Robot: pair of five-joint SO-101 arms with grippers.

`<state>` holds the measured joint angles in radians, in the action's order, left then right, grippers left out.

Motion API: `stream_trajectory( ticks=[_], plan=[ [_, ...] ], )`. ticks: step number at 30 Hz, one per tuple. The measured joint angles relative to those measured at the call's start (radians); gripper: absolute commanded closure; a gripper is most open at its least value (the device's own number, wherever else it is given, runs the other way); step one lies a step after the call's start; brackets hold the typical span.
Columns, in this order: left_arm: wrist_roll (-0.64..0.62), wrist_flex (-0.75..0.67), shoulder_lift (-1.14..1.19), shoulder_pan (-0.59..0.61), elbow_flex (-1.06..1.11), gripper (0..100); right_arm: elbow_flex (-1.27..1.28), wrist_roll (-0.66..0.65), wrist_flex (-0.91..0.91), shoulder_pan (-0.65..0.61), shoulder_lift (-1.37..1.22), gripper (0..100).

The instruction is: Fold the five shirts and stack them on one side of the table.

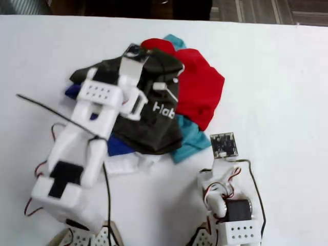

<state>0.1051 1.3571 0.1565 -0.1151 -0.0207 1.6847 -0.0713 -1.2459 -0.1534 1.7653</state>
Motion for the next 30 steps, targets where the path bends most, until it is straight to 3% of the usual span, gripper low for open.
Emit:
stream_trajectory(
  ticks=[13, 16, 19, 20, 21, 25, 30],
  plan=[
    [-0.037, 0.100, 0.618, 0.000, -0.574, 64, 0.000, 0.000, 0.000, 0.000, 0.000, 97.8],
    [-0.037, 0.203, 0.755, 0.005, -0.736, 74, 0.000, 0.000, 0.000, 0.000, 0.000, 97.8],
    [0.018, 0.328, 0.867, 0.031, -0.924, 98, 0.000, 0.000, 0.000, 0.000, 0.000, 97.8],
    [0.041, 0.361, 0.901, 0.041, -0.982, 98, 0.000, 0.000, 0.000, 0.000, 0.000, 97.8],
    [0.058, 0.382, 0.928, 0.058, -1.030, 95, 0.000, 0.000, 0.000, 0.000, 0.000, 97.8],
    [0.069, 0.413, 0.970, 0.153, -1.105, 97, 0.000, 0.000, 0.000, 0.000, 0.000, 97.8],
    [0.103, 0.413, 0.970, 0.408, -1.119, 97, 0.000, 0.000, 0.000, 0.000, 0.000, 97.8]
  ],
)
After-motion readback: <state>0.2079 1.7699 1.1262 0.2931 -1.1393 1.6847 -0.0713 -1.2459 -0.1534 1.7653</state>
